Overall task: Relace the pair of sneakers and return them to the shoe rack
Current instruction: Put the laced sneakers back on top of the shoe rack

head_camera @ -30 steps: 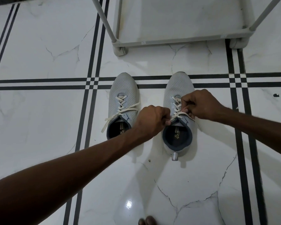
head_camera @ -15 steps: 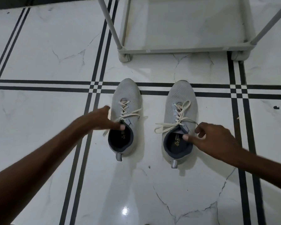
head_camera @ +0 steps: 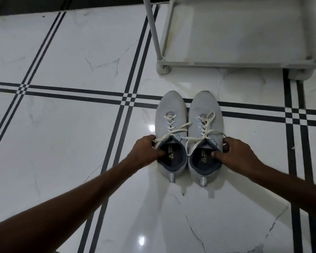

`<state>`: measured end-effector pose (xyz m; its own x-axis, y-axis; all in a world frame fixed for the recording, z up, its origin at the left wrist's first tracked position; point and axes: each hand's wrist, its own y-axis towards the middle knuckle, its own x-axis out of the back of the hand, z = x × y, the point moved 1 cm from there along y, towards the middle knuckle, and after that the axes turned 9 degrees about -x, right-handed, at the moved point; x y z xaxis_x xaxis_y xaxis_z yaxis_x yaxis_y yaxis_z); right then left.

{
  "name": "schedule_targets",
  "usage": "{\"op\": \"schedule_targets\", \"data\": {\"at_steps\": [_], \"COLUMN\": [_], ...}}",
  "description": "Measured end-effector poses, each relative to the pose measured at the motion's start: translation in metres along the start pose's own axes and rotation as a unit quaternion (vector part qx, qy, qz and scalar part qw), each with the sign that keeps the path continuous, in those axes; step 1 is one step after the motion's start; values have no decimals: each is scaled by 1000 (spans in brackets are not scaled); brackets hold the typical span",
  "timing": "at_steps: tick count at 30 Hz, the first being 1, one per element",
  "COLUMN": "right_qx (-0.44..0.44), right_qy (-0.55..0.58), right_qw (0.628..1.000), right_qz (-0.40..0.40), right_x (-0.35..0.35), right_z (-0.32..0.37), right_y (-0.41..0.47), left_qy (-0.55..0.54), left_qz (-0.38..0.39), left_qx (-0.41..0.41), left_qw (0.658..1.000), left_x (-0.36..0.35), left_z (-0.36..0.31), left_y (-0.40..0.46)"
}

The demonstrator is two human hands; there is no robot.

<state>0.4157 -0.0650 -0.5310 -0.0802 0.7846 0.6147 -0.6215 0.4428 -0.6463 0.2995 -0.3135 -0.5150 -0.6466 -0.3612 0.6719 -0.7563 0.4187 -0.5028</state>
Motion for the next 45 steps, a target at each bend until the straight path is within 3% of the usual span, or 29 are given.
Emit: {"op": "schedule_targets", "data": {"at_steps": [6,11,24,29,36,45], "right_qx": [-4,17,106,103,77,15], "right_qy": [-9,7,114,136,130,105], "right_qw": [1000,1000,985,979,974,982], "right_qz": [1,-9,-75,-108,-168,-156], "right_x": [24,87,333,416,501,551], "right_z": [27,82,296,353,381,350], "right_y": [-29,-90,-301,-341,-303,-126], "left_qy": [-64,-126,-251,-238,-205,-176], "left_qz": [-41,-90,-201,-214,-215,-149], "left_qx": [-4,-16,-115,-150,-175,-148], "left_qw": [997,988,940,935,939,962], "left_x": [25,92,379,462,508,445], "left_z": [-16,-62,-268,-347,-437,-480], "left_y": [-24,-76,-222,-234,-168,13]}}
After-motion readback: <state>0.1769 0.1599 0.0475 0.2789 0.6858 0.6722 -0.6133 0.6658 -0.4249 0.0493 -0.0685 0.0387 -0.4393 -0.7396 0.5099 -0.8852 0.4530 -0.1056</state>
